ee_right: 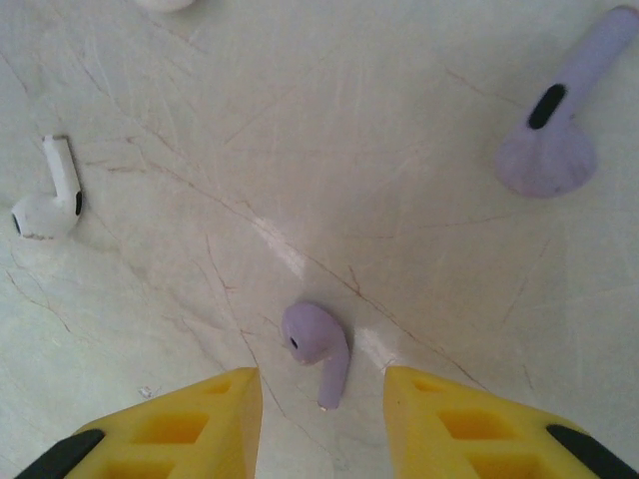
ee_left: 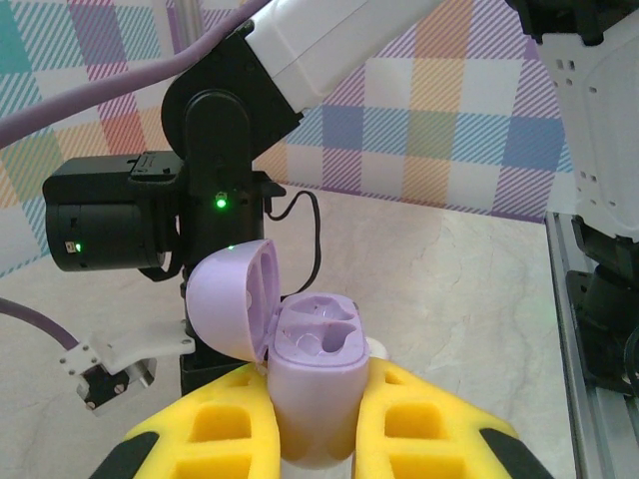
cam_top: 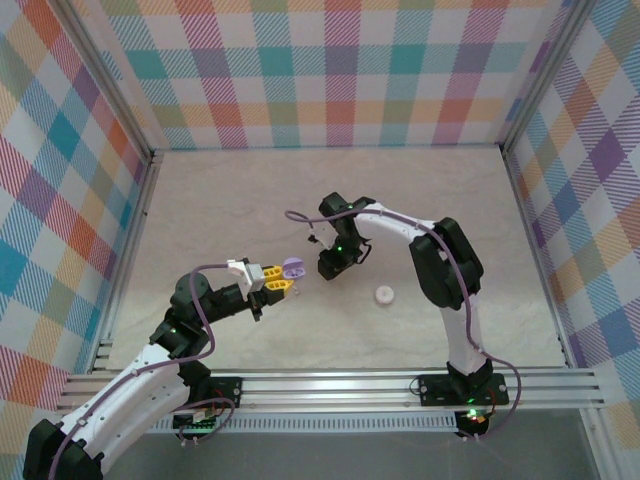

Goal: Insert the wireless bluetooth earbuds into the charging case

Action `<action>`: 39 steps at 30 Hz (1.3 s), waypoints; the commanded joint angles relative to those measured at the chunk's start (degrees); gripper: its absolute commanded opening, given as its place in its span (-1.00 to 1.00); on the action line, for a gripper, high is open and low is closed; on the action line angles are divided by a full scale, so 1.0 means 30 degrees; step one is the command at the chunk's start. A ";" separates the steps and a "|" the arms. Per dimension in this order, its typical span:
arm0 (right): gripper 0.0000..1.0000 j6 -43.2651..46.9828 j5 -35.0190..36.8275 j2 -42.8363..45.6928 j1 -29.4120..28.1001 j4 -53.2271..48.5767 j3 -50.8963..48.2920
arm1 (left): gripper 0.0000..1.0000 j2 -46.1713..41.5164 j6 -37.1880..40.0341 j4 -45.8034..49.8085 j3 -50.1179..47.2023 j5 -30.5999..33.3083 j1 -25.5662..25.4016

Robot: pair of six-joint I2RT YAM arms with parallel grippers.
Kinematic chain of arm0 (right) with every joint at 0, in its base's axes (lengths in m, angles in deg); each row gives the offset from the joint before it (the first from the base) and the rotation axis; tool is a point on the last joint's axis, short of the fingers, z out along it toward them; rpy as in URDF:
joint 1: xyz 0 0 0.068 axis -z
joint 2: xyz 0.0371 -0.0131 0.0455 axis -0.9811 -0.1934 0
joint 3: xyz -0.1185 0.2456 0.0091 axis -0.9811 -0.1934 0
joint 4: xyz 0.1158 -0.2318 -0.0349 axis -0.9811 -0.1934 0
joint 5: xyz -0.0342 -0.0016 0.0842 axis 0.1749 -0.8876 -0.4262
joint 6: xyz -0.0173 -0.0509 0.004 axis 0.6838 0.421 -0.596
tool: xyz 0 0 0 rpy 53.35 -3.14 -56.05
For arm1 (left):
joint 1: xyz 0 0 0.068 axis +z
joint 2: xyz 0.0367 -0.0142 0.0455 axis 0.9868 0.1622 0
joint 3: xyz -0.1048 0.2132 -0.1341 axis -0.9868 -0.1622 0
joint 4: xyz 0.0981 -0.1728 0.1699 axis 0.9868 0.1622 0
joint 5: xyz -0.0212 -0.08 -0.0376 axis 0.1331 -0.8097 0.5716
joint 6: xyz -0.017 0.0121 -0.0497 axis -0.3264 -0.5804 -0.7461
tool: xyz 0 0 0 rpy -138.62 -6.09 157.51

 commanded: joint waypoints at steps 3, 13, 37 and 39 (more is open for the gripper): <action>-0.24 0.0414 0.0187 -0.0009 -0.0468 -0.0499 0.0535 | -1.00 -0.0082 0.0403 -0.0063 0.0567 -0.0375 0.0174; -0.23 0.0037 0.0993 -0.0460 -0.0901 -0.0546 0.1070 | -1.00 -0.0111 0.0421 -0.0004 0.0544 -0.0415 0.0170; -0.27 0.0048 0.1715 -0.1943 -0.1150 -0.2023 0.2493 | -1.00 -0.0235 0.0520 0.0259 0.0541 -0.0547 0.0170; -0.27 0.0009 0.1767 -0.2053 -0.1163 -0.2120 0.2676 | -1.00 -0.0258 0.0516 0.0260 0.0567 -0.0547 0.0170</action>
